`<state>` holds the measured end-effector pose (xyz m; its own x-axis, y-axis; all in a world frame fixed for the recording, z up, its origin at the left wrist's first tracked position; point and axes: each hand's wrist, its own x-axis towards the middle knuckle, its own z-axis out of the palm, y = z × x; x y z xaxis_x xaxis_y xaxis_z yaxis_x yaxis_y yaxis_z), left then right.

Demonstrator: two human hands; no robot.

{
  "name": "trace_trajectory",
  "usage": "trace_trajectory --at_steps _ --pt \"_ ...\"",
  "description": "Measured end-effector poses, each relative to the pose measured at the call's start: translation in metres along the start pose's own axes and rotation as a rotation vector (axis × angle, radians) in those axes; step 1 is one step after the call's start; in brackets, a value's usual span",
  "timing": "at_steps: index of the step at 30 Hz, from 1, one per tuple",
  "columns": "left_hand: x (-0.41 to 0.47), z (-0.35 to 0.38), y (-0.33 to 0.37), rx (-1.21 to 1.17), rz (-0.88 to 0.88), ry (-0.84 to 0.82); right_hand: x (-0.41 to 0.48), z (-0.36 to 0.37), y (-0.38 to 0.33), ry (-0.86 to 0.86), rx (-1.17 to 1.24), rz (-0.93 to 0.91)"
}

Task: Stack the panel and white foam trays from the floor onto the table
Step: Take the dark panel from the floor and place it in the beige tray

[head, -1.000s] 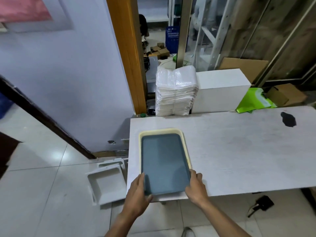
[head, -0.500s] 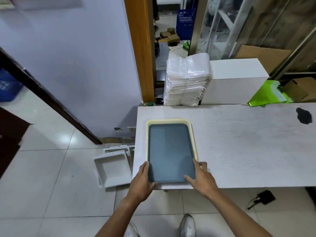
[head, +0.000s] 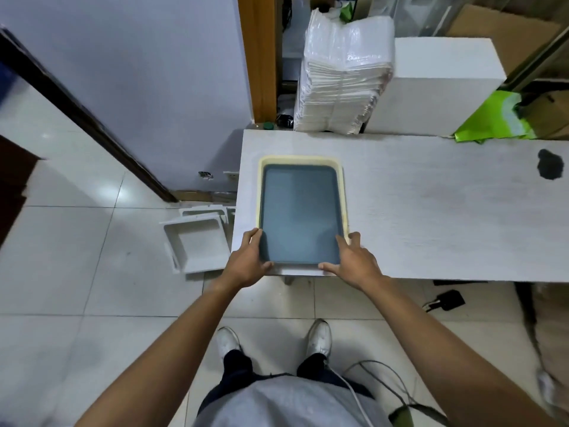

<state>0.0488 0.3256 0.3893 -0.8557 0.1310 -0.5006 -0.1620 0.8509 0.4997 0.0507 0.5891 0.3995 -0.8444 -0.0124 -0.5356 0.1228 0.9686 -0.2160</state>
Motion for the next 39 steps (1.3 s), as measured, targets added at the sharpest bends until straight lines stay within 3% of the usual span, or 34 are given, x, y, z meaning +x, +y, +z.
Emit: trace_trajectory --at_steps 18,34,39 --pt "0.004 0.010 -0.006 -0.058 -0.025 0.038 0.004 0.004 0.004 -0.014 -0.149 0.001" --pt "0.001 0.015 -0.009 0.048 0.016 0.050 0.003 0.003 0.004 -0.008 -0.132 -0.012" --pt "-0.011 0.009 -0.020 -0.006 0.019 0.120 0.002 -0.010 -0.010 0.145 -0.164 -0.056"
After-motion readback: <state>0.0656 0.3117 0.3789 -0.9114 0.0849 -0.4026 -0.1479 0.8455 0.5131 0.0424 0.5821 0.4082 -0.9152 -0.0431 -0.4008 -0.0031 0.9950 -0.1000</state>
